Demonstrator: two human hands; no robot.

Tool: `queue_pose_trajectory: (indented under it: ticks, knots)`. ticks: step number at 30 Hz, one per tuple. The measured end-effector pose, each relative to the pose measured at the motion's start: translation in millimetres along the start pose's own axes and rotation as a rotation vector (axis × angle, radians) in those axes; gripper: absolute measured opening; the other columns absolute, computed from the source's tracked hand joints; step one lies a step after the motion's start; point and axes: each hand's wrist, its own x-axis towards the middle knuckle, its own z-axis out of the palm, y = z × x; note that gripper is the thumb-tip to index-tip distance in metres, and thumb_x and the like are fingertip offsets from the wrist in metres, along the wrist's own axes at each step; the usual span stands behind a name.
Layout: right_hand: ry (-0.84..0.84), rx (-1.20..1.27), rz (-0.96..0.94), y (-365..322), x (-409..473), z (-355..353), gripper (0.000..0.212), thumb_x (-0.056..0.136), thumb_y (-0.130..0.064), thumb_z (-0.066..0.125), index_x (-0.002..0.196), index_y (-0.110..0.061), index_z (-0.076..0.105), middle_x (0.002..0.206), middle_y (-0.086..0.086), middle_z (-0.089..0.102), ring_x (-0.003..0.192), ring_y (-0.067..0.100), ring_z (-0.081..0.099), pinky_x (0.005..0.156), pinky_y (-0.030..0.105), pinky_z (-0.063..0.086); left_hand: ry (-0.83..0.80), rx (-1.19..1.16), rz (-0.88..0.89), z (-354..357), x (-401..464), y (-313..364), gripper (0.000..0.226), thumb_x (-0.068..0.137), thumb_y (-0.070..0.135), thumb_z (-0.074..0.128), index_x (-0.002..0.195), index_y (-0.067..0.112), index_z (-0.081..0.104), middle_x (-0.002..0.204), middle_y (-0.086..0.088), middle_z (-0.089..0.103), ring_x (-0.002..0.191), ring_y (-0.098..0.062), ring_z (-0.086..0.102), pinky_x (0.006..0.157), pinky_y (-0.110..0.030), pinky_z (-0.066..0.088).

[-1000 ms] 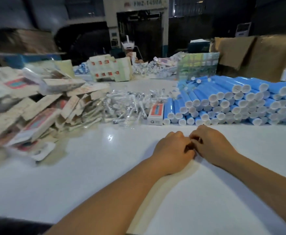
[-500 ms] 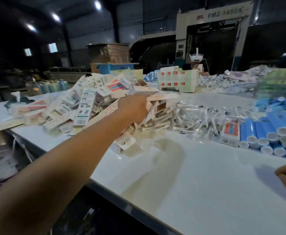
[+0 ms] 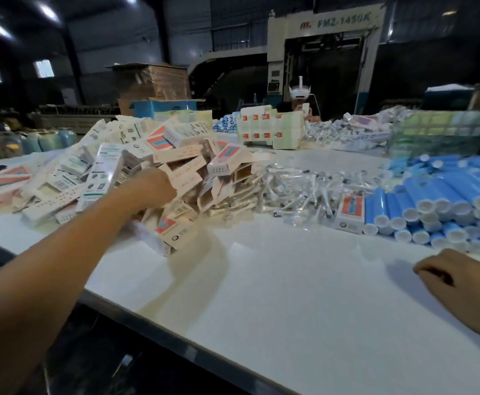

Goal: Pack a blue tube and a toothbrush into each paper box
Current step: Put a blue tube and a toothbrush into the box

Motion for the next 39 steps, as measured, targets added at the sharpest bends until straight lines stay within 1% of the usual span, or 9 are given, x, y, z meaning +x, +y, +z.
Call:
queue_pose_trajectory:
  ticks: [10,14,19,22,25,30,34,36,39]
  knots:
    - [-0.072,-0.011,0.072,-23,3,-14,0.016,0.094,-0.017,0.052,0.087,-0.016,0.067,0.08,-0.003,0.052,0.074,0.017,0.05,0.067,0.031,0.039,-0.606,-1.548,-0.046,4,-74,82,0.035,0.081,0.014,0.06,0.115,0.007,0.062,0.105,-0.017,0.07,0.076,-0.027,0.072,0.052,-0.036,0.057]
    - [-0.038,0.04,0.089,-20,1,-13,0.027,0.094,-0.018,0.047,0.072,-0.005,0.055,0.071,0.005,0.052,0.068,0.024,0.049,0.066,0.039,0.041,-0.766,-1.65,-0.14,53,-116,180,0.017,0.092,0.002,0.044,0.102,-0.005,0.056,0.09,-0.022,0.071,0.071,-0.033,0.071,0.052,-0.038,0.058]
    - [0.121,0.647,0.34,-14,3,-22,0.032,0.097,-0.035,0.044,0.081,-0.02,0.067,0.08,0.001,0.067,0.061,0.01,0.059,0.06,0.03,0.046,-0.789,-1.694,-0.253,104,-154,275,0.044,0.096,-0.003,0.036,0.138,0.009,0.04,0.111,-0.015,0.064,0.076,-0.028,0.062,0.049,-0.043,0.053]
    - [0.087,0.825,0.378,-12,2,-25,0.032,0.097,-0.036,0.046,0.084,-0.017,0.069,0.088,0.008,0.068,0.067,0.013,0.066,0.056,0.03,0.052,-0.781,-1.698,-0.147,121,-165,288,0.046,0.094,-0.007,0.036,0.133,0.017,0.043,0.083,-0.006,0.067,0.068,-0.026,0.067,0.055,-0.045,0.055]
    - [0.015,0.738,0.246,-14,1,-21,0.019,0.094,-0.023,0.051,0.098,-0.016,0.068,0.099,0.003,0.071,0.092,0.024,0.066,0.083,0.045,0.054,-0.803,-1.647,0.025,127,-166,282,0.046,0.095,-0.007,0.038,0.138,0.009,0.04,0.101,-0.009,0.068,0.087,-0.026,0.069,0.07,-0.045,0.057]
    - [0.069,0.921,0.287,-14,6,-24,0.027,0.091,-0.008,0.054,0.088,-0.033,0.066,0.094,-0.008,0.073,0.087,0.011,0.069,0.078,0.028,0.057,-0.835,-1.668,0.055,126,-166,281,0.047,0.091,-0.009,0.047,0.136,0.004,0.041,0.112,-0.014,0.067,0.092,-0.026,0.07,0.069,-0.039,0.059]
    - [0.11,1.029,0.429,-6,8,-31,0.021,0.091,-0.011,0.057,0.081,-0.021,0.072,0.088,0.004,0.075,0.084,0.019,0.069,0.077,0.036,0.055,-0.44,-1.541,0.136,123,-164,279,0.067,0.085,-0.006,0.061,0.141,0.02,0.034,0.125,-0.011,0.056,0.101,-0.022,0.064,0.066,-0.025,0.054]
    - [0.127,1.085,0.472,-3,7,-35,0.027,0.089,-0.01,0.059,0.069,-0.021,0.073,0.078,0.002,0.074,0.074,0.017,0.069,0.069,0.034,0.056,-0.024,-1.241,0.418,121,-161,272,0.079,0.081,0.005,0.07,0.146,0.023,0.029,0.135,-0.001,0.039,0.118,-0.013,0.046,0.084,-0.013,0.044]
    - [0.044,1.037,0.385,-2,2,-39,0.026,0.086,-0.003,0.059,0.07,-0.018,0.072,0.074,0.001,0.074,0.073,0.014,0.068,0.065,0.026,0.055,0.308,-0.665,0.936,118,-168,263,0.077,0.075,0.04,0.07,0.142,0.017,0.039,0.142,-0.003,0.038,0.135,-0.019,0.027,0.115,-0.036,0.013]
